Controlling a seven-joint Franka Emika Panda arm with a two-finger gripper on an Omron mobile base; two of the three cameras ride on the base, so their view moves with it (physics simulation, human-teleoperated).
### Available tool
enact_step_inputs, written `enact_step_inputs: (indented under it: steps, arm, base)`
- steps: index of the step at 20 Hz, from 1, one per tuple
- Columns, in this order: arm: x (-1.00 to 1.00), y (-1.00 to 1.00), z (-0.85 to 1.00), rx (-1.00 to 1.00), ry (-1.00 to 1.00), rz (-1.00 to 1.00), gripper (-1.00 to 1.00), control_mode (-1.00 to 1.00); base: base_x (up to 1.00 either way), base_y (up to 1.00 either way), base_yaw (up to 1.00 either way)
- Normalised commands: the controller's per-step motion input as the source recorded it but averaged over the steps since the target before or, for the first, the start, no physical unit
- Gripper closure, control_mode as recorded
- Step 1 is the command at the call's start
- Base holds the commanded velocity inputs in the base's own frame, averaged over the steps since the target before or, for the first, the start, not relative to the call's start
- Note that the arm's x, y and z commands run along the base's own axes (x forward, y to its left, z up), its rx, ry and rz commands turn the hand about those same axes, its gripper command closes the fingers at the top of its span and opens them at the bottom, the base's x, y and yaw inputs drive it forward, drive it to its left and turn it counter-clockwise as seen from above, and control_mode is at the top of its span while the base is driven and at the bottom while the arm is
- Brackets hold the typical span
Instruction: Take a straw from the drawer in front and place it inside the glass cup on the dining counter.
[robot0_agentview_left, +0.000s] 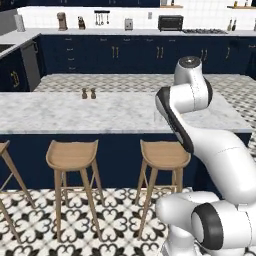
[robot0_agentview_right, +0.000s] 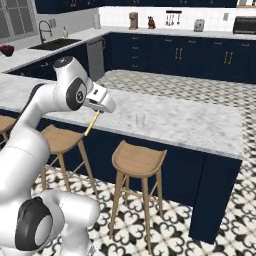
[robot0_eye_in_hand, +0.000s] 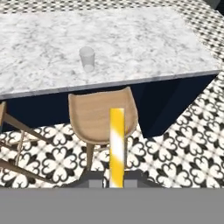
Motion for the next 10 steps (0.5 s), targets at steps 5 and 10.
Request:
enact_step_inputs:
  steps: [5,10]
  arm:
    - [0.00,0.00,0.00,0.00,0.00,0.00,1.00,1.00]
    - [0.00,0.00,0.00,0.00,0.00,0.00,1.00,1.00]
  base:
    - [0.90,0.56,-0.27]
    - [1.00,0.17,-0.16]
